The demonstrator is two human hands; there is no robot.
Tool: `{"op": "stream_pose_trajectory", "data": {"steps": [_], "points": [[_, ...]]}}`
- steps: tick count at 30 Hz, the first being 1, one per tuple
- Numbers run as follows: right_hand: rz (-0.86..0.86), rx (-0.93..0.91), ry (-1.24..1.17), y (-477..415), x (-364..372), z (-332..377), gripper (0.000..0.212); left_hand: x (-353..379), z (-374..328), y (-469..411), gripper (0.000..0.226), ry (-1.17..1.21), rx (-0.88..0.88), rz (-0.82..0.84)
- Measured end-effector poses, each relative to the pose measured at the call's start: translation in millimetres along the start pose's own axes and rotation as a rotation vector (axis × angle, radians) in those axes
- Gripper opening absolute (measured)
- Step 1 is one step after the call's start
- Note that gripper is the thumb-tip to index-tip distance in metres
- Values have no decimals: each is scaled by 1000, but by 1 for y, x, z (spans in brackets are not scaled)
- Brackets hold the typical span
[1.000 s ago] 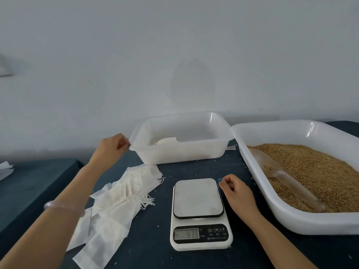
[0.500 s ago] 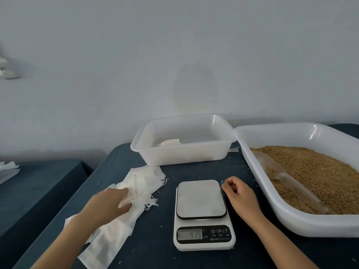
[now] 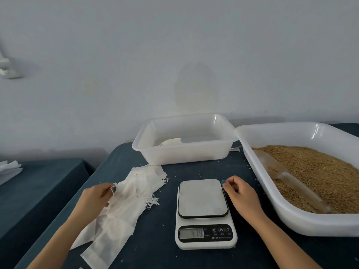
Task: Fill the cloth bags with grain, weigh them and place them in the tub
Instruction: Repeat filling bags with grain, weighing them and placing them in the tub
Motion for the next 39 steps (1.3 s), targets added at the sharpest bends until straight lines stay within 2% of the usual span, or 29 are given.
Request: {"op": "stream_pose_trajectory", "data": {"steps": [4, 7, 11, 13, 15, 16, 18, 20, 23, 26, 29, 34, 36, 39], "points": [[-2, -3, 3, 0, 0, 0, 16, 0, -1, 0, 21, 77, -65, -65], [-2, -4, 1, -1, 1, 0, 16, -6, -8, -3, 22, 123, -100, -177], [1, -2, -16, -1, 1, 0, 17, -13, -40, -5, 25, 417, -147, -337], [-1, -1, -28, -1, 1, 0, 18, -11, -64, -4, 29, 757, -195, -290], [-1, -5, -36, -1, 1, 0, 19, -3, -92, 1, 27, 1115, -238, -140], [0, -5, -42, -1, 1, 0, 19, 1, -105, 3, 23, 1241, -252, -68], [-1, -8, -63, -1, 0, 0, 20, 12, -127, 5, 19, 1337, -260, 26], [-15, -28, -99, -2, -1, 2, 22, 24, -147, 7, 17, 1277, -257, 62], [-15, -86, -184, -1, -2, 10, 25, 37, -177, 15, 7, 1027, -153, -5], [26, -128, -291, 0, -3, 22, 19, 48, -205, 32, 8, 663, 164, -163], [67, -150, -445, 4, -6, 33, 17, 63, -221, 52, 6, 415, 445, -248], [63, -41, -580, 5, -7, 37, 24, 72, -220, 71, 4, 240, 842, -443], [45, -30, -583, 4, -7, 35, 20, 73, -215, 71, 10, 277, 892, -413], [44, -43, -570, 4, -9, 34, 22, 70, -208, 74, 31, 363, 770, -319]]}}
Point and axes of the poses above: each hand's wrist, its own y-axis away from the middle knuckle, its own x-axis out of the palm, z = x × y, the point moved 1 cm from there along -y, towards the middle knuckle, and after that the axes turned 9 degrees about -z, right-handed, at the moved point
